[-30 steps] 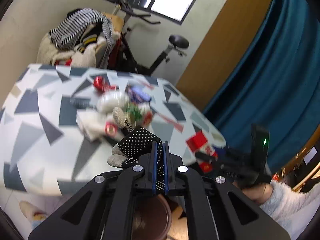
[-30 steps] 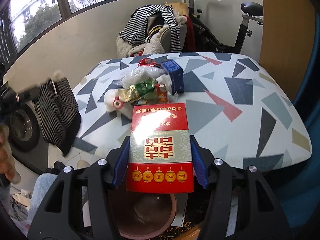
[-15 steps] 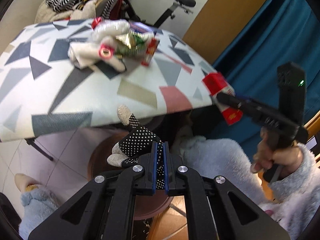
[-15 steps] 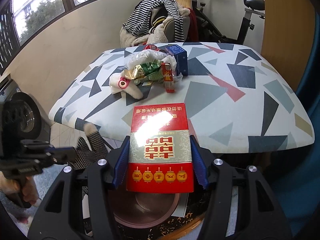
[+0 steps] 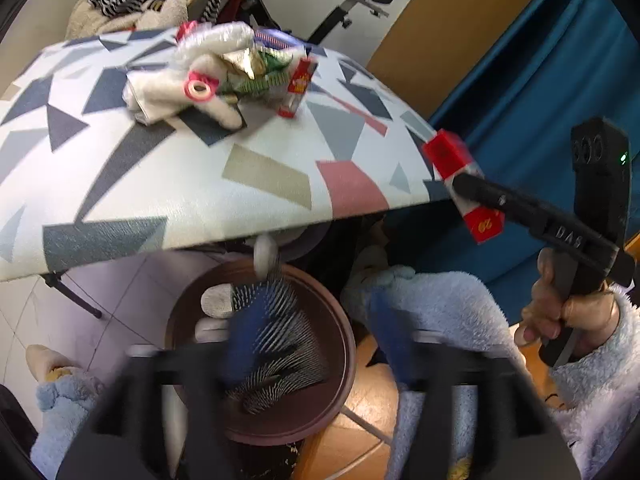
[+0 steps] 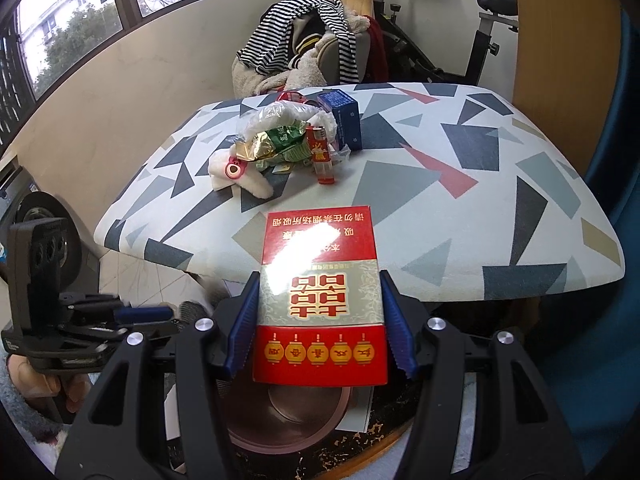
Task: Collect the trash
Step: 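Carry the glove with the left gripper and drop it into the brown bin, then lower the red cigarette box over the brown bin and open the right gripper, then grasp the red lighter with the right gripper, then grasp the green-gold snack wrapper with the left gripper and drop it into the bin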
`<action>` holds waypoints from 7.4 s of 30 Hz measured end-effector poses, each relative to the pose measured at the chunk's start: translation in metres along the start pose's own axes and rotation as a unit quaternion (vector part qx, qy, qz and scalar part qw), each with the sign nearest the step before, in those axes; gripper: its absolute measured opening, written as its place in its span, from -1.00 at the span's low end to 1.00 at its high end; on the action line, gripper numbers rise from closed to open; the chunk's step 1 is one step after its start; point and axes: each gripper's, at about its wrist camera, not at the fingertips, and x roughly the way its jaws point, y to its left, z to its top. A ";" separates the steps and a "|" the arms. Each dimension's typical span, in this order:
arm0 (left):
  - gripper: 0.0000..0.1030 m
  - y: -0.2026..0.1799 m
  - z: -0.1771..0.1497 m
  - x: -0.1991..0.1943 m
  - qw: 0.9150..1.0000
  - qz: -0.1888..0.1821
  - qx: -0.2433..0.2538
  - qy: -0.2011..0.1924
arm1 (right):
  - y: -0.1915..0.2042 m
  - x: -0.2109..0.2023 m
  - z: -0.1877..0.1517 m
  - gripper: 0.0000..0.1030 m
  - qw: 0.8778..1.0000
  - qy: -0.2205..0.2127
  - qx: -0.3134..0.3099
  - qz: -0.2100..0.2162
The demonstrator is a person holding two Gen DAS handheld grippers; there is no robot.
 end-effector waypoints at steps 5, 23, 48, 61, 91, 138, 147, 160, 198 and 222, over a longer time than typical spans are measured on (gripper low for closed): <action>0.54 -0.002 0.006 -0.025 0.999 0.034 0.010 -0.036 | -0.001 0.001 -0.002 0.12 1.000 0.004 0.002 -0.003; 0.89 0.027 0.015 -0.121 0.975 0.172 -0.015 -0.140 | 0.044 0.044 -0.024 0.13 0.996 0.073 -0.038 0.025; 0.89 0.045 0.017 -0.120 0.970 0.196 -0.034 -0.142 | 0.066 0.066 -0.035 0.87 0.991 0.120 -0.052 0.037; 0.89 0.045 0.017 -0.114 0.968 0.205 -0.025 -0.140 | 0.050 0.064 -0.022 0.89 0.993 0.102 -0.053 -0.007; 0.89 0.040 0.058 -0.104 0.968 0.198 0.007 -0.156 | 0.015 0.040 0.032 0.89 0.994 0.047 -0.071 -0.064; 0.10 0.074 0.099 -0.002 0.990 0.076 -0.098 -0.063 | -0.009 0.167 0.117 -0.49 1.000 -0.001 -0.012 0.000; -0.46 0.083 0.127 0.028 0.983 -0.026 -0.169 -0.065 | -0.019 0.135 0.100 -0.49 1.000 -0.014 -0.005 -0.005; -0.83 0.086 0.160 0.072 0.979 -0.015 -0.196 -0.059 | -0.029 0.109 0.084 -0.49 1.000 -0.027 -0.005 -0.009; -0.93 0.028 0.041 -0.070 0.995 0.017 -0.031 -0.091 | 0.002 0.019 0.046 -0.49 0.998 -0.065 -0.021 -0.006; -0.92 0.021 -0.020 -0.027 1.000 0.020 -0.006 0.008 | 0.012 0.017 0.019 -0.49 0.999 -0.045 -0.027 -0.007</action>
